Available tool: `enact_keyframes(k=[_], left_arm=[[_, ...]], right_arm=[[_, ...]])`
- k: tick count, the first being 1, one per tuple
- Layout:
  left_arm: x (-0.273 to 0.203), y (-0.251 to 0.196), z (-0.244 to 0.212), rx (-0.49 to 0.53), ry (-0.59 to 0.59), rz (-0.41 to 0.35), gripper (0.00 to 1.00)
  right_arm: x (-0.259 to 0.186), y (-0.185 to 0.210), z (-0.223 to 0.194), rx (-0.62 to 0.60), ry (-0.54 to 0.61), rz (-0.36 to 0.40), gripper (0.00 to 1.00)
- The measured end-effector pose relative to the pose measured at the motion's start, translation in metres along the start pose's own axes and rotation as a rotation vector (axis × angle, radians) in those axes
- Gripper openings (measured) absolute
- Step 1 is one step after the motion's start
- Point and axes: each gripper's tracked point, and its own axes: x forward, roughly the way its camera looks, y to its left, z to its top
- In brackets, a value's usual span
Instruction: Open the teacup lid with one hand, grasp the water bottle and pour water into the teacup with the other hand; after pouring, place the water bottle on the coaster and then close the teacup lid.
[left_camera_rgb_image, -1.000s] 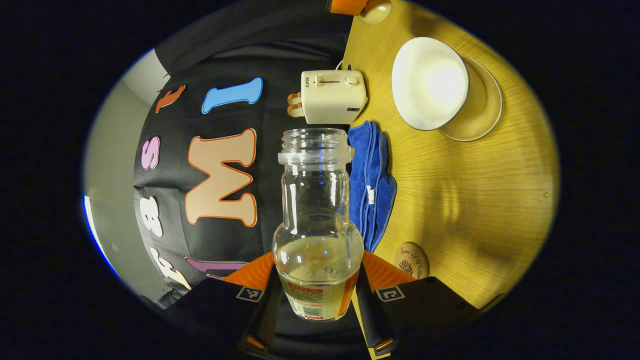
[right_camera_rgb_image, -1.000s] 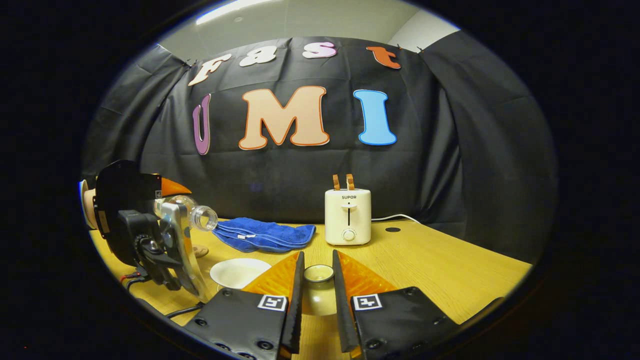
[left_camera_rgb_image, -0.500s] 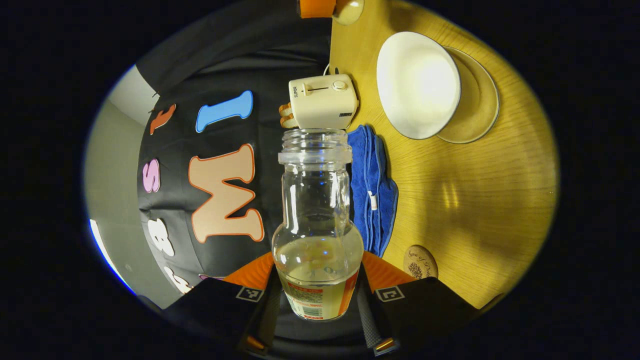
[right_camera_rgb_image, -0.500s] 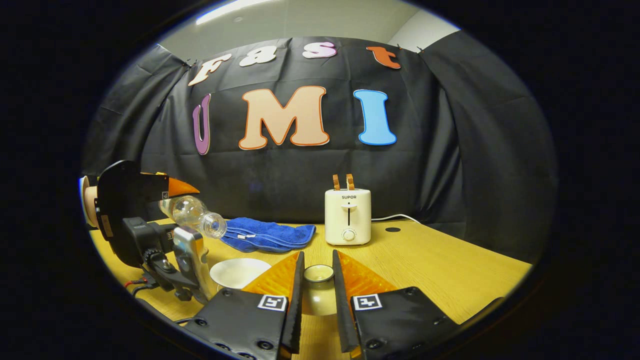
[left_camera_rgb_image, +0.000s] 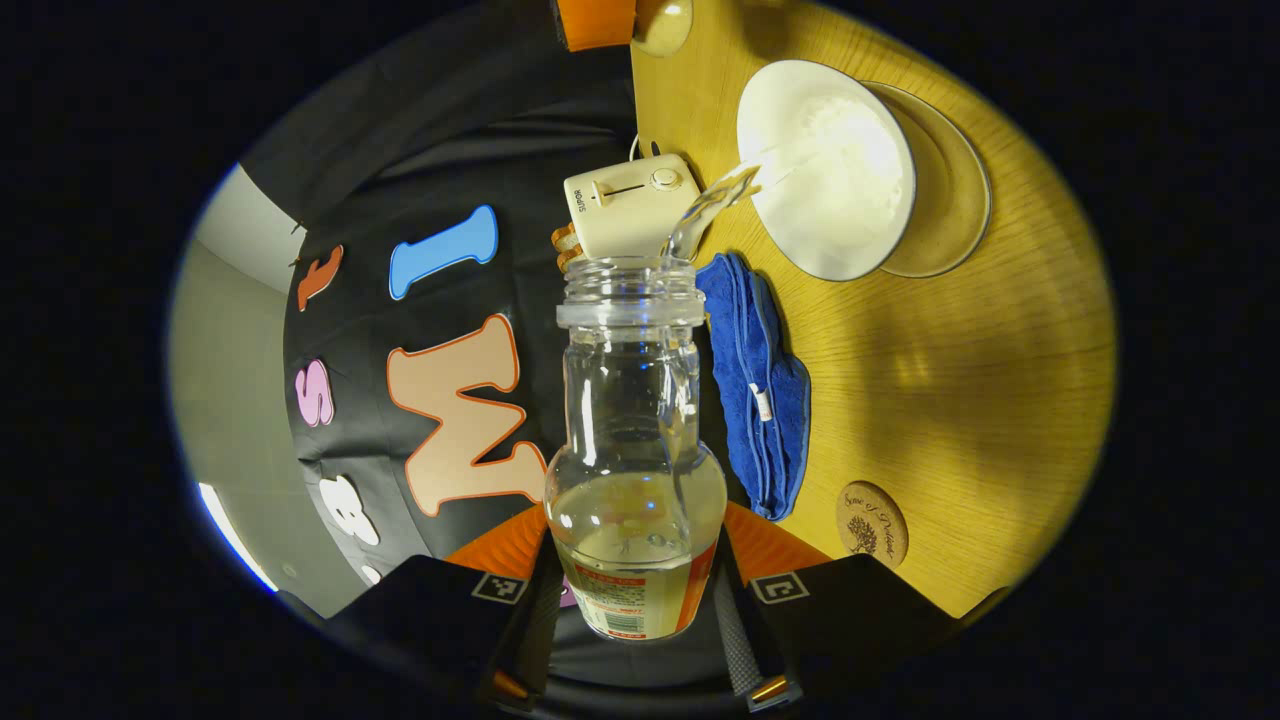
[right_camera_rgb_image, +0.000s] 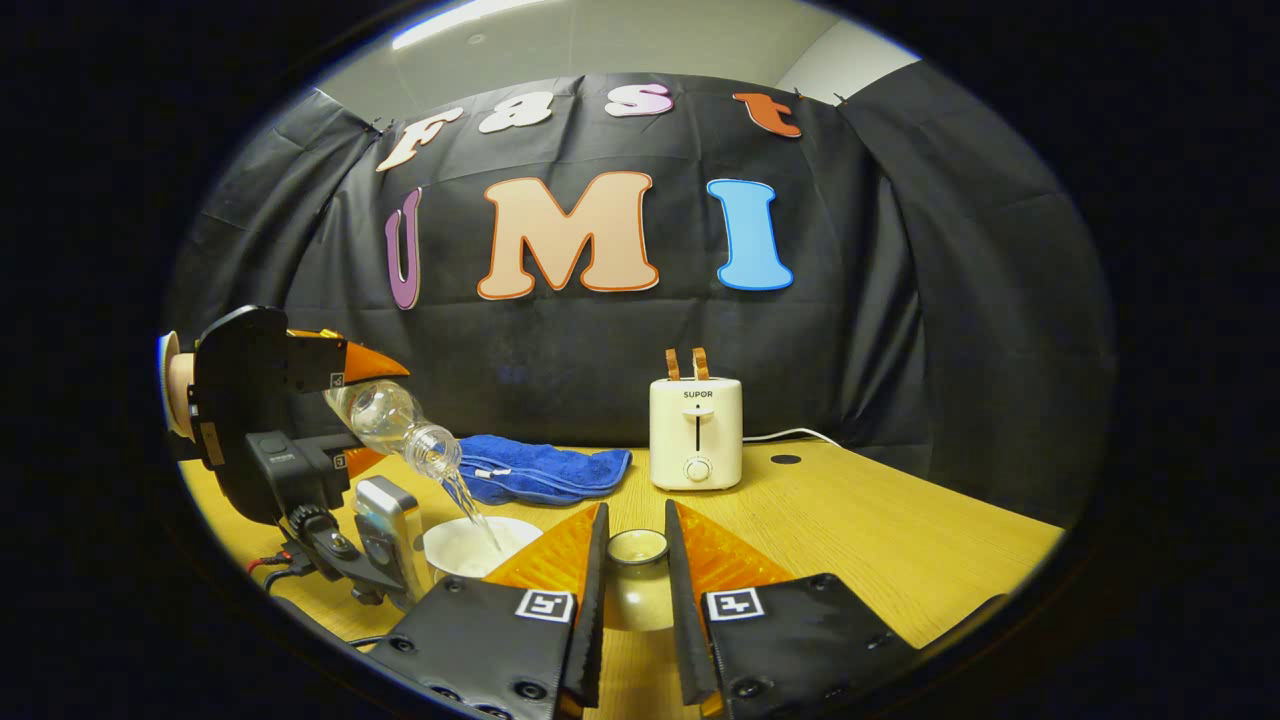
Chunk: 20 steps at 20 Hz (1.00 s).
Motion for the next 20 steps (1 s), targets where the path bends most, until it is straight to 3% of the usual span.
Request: enact_keyframes(k=[20], left_arm=[[0.0, 0.038, 0.006, 0.189, -0.029, 0.096, 0.65]], right_arm=[[0.0, 0.0, 0.0, 0.0, 0.0, 0.0, 0.34]])
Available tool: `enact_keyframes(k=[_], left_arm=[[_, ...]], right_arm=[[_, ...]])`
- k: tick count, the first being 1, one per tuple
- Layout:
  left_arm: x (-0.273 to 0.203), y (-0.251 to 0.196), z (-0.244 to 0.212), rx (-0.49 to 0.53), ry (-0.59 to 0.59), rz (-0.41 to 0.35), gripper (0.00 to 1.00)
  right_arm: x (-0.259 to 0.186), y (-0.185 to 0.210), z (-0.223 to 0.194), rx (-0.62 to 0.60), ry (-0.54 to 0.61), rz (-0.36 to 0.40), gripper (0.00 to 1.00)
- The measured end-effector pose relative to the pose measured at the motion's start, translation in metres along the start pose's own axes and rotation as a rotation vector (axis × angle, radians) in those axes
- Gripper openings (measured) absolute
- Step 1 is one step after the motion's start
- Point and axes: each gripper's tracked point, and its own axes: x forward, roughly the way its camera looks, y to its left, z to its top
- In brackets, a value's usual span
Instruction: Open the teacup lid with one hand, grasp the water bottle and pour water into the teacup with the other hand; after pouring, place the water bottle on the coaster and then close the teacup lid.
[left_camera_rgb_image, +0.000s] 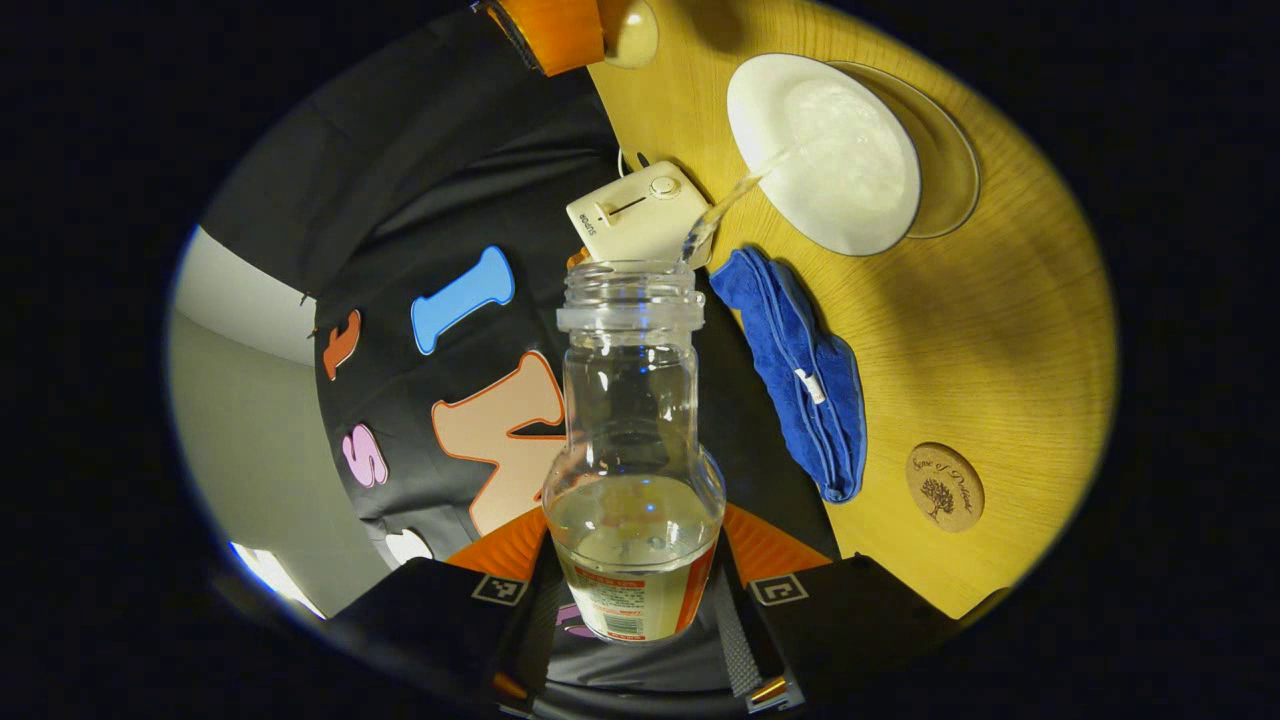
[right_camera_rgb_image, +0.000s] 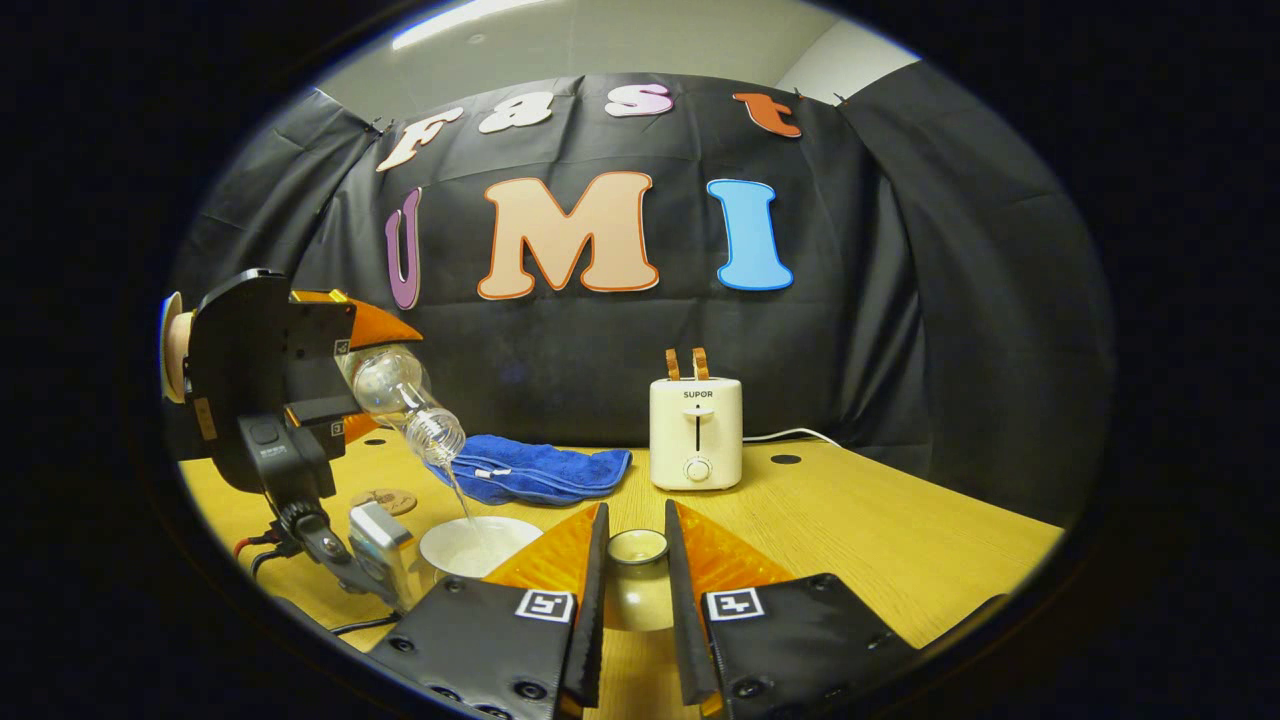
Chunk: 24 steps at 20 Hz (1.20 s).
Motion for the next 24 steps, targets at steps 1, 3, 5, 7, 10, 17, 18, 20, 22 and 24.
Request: enact_keyframes(k=[1, 3, 5, 7, 10, 17, 18, 20, 22, 24], left_arm=[[0.001, -0.002, -0.001, -0.013, 0.002, -0.005, 0.65], [0.001, -0.009, -0.002, -0.068, 0.007, -0.021, 0.65], [0.0, -0.015, -0.003, -0.102, 0.015, -0.032, 0.65], [0.0, -0.029, -0.004, -0.203, 0.022, -0.067, 0.65], [-0.004, -0.036, -0.002, -0.338, 0.013, -0.074, 0.65], [-0.01, -0.065, 0.004, -0.796, 0.028, -0.161, 0.62], [-0.011, -0.067, 0.003, -0.866, 0.04, -0.172, 0.64], [-0.012, -0.068, -0.003, -0.987, 0.051, -0.186, 0.64], [-0.013, -0.066, -0.009, -1.116, 0.059, -0.196, 0.64], [-0.016, -0.064, -0.019, -1.25, 0.072, -0.191, 0.64]], right_arm=[[0.0, 0.0, 0.0, 0.0, 0.0, 0.0, 0.34], [0.0, 0.0, 0.0, 0.0, 0.0, 0.0, 0.34], [0.0, 0.0, 0.0, 0.0, 0.0, 0.0, 0.34], [0.0, 0.0, 0.0, 0.0, 0.0, 0.0, 0.34], [0.0, 0.0, 0.0, 0.0, 0.0, 0.0, 0.34], [-0.001, 0.001, 0.0, 0.0, 0.001, 0.0, 0.34], [-0.001, 0.0, 0.0, -0.001, 0.0, 0.0, 0.34], [-0.001, 0.0, 0.0, 0.0, 0.001, 0.0, 0.34], [0.0, 0.0, 0.0, 0.0, 0.001, 0.0, 0.34], [-0.001, 0.001, 0.001, -0.001, 0.0, 0.0, 0.34]])
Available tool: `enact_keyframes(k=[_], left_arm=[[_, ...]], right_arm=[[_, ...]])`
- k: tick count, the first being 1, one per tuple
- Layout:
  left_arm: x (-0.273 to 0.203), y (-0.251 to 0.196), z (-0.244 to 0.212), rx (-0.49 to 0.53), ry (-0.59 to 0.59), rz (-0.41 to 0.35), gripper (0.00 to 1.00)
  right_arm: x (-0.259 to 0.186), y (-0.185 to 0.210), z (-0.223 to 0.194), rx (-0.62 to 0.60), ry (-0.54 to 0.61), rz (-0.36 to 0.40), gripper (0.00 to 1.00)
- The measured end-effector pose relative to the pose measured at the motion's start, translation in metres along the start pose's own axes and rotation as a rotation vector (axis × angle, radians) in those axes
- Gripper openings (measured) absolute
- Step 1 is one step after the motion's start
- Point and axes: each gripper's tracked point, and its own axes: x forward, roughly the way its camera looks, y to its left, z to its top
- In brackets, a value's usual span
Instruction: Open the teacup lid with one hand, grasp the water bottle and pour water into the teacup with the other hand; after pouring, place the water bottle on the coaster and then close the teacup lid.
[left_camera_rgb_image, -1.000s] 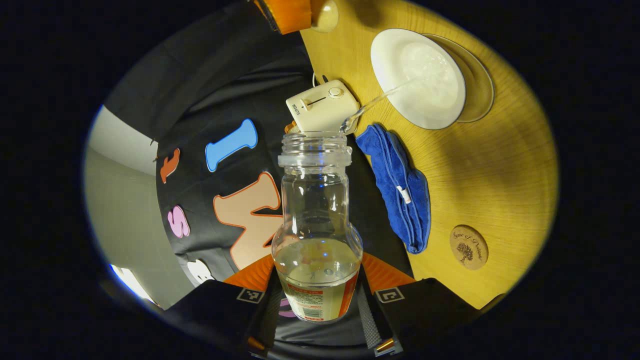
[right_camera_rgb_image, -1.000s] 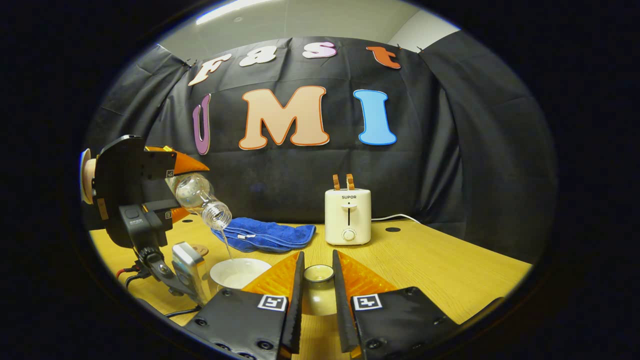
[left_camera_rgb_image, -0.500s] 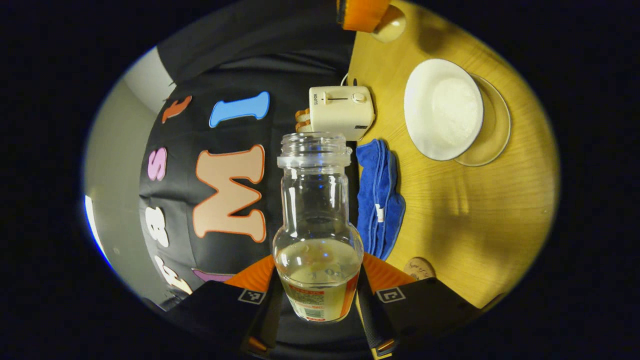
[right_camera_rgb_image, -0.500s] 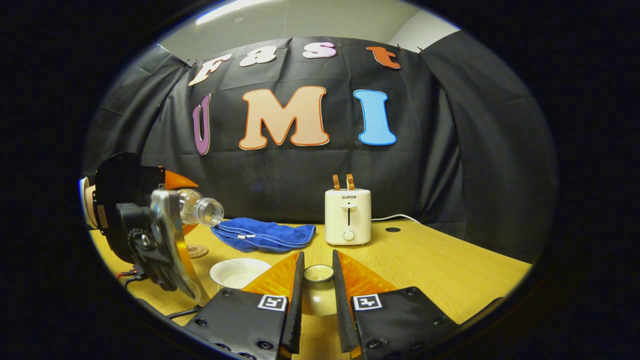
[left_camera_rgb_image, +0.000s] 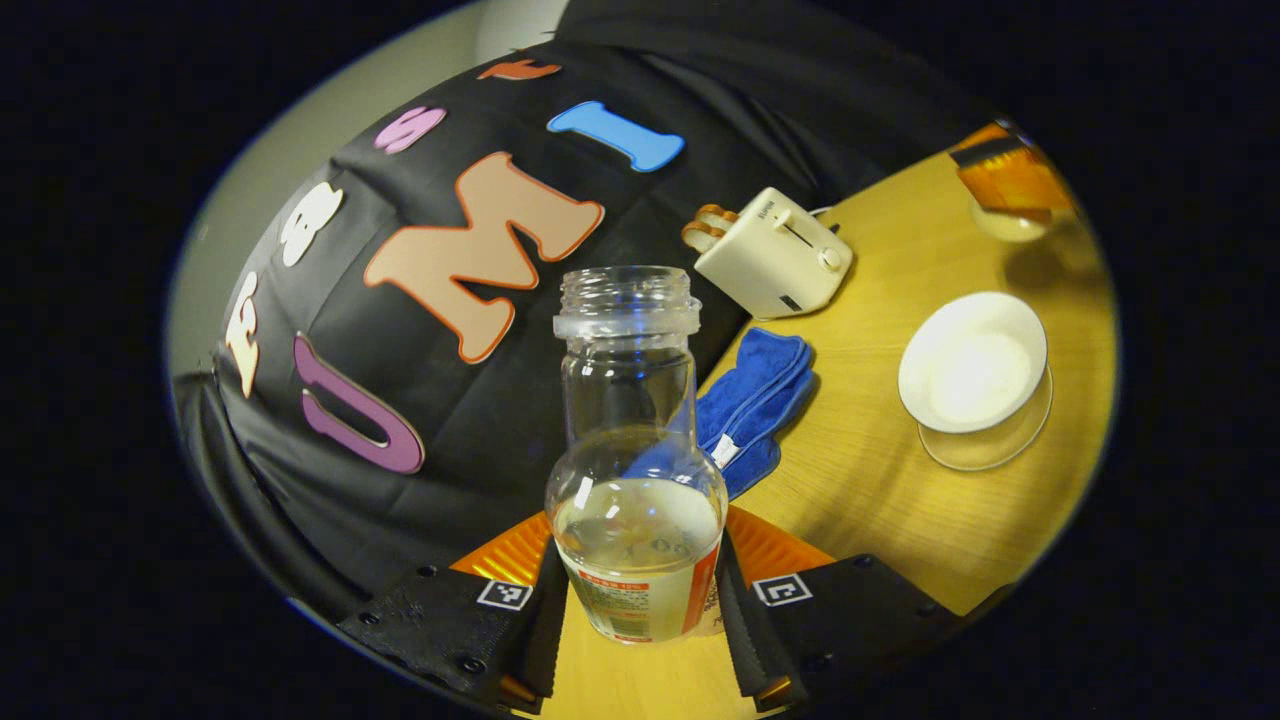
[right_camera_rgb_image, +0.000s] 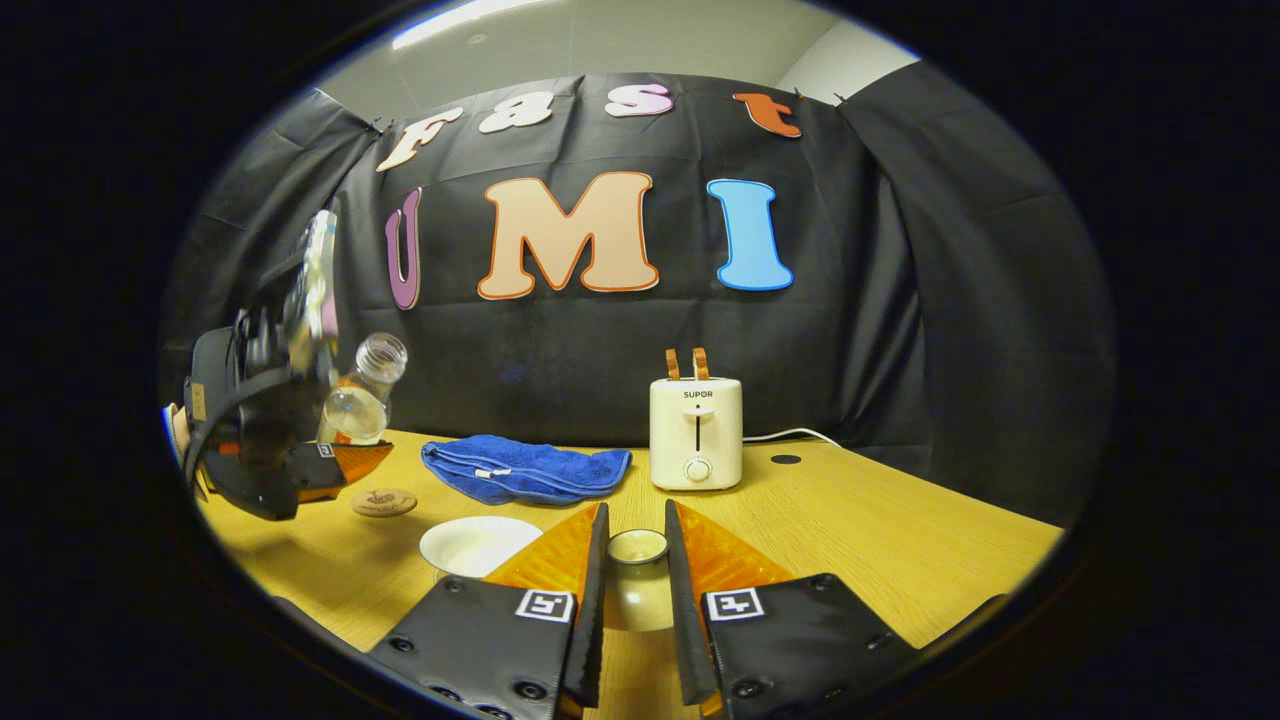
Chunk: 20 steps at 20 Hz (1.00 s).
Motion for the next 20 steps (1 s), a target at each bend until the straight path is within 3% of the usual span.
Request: enact_keyframes(k=[13, 20], left_arm=[[0.016, 0.033, -0.051, -0.591, 0.02, 0.036, 0.64], [0.033, 0.026, -0.059, -0.702, 0.028, 0.023, 0.65]], right_arm=[[0.0, 0.0, 0.0, 0.0, 0.001, 0.001, 0.34], [0.0, 0.0, 0.0, 0.0, 0.001, 0.001, 0.34]])
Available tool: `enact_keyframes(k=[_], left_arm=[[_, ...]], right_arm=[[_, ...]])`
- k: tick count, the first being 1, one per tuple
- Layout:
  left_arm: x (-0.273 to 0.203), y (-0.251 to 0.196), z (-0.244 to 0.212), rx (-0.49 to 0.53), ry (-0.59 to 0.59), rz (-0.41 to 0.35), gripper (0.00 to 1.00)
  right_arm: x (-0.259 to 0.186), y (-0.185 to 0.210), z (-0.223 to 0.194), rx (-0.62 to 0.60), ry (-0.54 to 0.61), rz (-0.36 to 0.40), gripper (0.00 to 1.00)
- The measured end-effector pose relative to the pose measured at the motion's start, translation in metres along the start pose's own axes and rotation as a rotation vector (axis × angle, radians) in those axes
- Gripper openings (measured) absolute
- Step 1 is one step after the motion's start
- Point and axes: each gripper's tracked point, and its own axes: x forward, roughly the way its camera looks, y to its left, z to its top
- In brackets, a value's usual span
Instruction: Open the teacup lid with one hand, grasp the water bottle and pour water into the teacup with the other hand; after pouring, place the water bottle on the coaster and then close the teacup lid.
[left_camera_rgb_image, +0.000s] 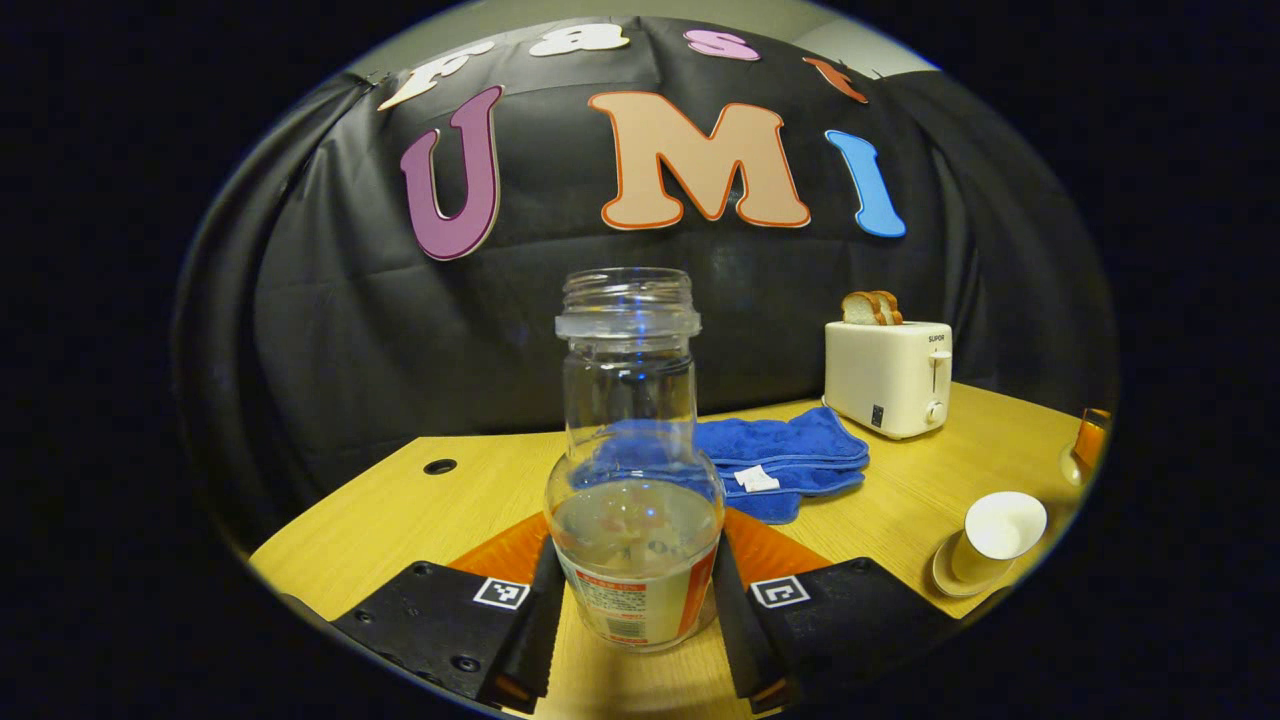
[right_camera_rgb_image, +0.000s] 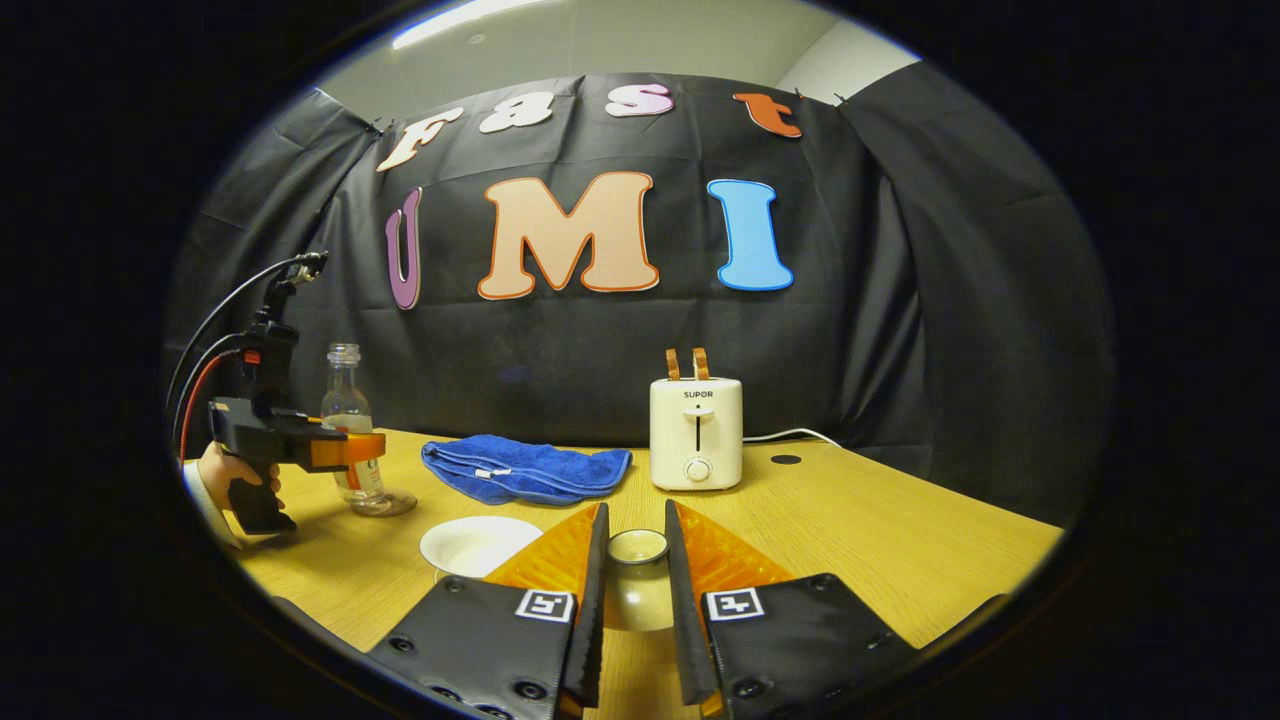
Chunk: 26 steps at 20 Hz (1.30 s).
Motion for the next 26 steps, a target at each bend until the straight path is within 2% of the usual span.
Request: enact_keyframes(k=[4, 10, 18, 23, 26], left_arm=[[0.008, 0.0, -0.005, 0.0, 0.015, -0.006, 0.65], [0.011, 0.002, -0.009, -0.052, 0.01, -0.002, 0.65], [0.01, 0.007, -0.01, -0.059, 0.002, 0.016, 0.73], [0.0, 0.012, -0.003, -0.056, -0.056, 0.038, 0.91], [-0.012, 0.013, 0.005, -0.023, -0.115, 0.049, 0.93]], right_arm=[[0.0, 0.0, 0.0, 0.0, 0.0, 0.0, 0.34], [0.0, -0.001, 0.0, -0.001, 0.0, -0.007, 0.34], [0.001, -0.001, 0.0, 0.0, -0.001, -0.008, 0.34], [0.001, 0.0, 0.0, -0.001, -0.001, -0.001, 0.34], [0.001, 0.002, 0.0, -0.001, -0.001, 0.007, 0.34]])
